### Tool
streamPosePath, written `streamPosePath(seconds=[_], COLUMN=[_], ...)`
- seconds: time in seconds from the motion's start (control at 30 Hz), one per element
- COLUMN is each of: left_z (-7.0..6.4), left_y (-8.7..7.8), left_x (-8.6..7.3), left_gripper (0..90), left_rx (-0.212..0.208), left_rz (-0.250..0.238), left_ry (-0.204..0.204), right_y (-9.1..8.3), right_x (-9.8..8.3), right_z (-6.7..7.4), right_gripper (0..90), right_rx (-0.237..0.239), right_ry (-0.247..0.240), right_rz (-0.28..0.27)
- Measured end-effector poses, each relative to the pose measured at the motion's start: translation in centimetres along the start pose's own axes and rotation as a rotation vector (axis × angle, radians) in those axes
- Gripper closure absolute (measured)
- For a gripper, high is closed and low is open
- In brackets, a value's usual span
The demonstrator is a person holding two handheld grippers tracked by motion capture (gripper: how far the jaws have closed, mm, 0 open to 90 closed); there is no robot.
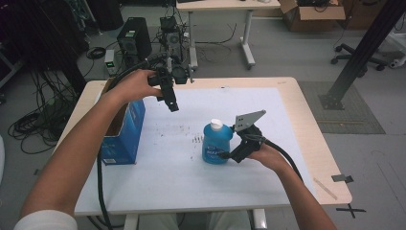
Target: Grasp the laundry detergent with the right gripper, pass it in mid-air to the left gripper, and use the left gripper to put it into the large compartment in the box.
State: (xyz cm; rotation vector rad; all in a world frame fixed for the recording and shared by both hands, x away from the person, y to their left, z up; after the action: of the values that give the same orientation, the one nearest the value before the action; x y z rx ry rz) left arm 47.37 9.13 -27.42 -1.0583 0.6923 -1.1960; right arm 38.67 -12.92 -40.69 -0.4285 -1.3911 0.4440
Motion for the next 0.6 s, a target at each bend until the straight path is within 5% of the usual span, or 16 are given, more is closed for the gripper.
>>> streamPosePath(seconds=[0.6], left_z=[0.08], left_y=[0.18], left_x=[-0.29], left_gripper=[6.1], left_rx=[-0.001], left_rz=[0.004], left_ry=[-0.008], right_y=[0.89], right_x=[0.19], right_z=[-0.17], right_gripper=[12.9], right_rx=[0.01], right_ry=[-0.001], right_rz=[-0.022])
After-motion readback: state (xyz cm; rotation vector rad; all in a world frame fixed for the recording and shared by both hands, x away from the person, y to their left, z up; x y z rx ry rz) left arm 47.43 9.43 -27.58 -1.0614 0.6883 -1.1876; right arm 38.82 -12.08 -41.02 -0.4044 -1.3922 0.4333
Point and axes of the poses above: each handheld gripper's, and its own axes: y roughly forward along the jaws, x roughly out of its top, z roughly to its left, the point moved 4 cm from there along y, roughly forward along the jaws, and after that the axes turned 10 degrees about x, right-handed, at the moved point
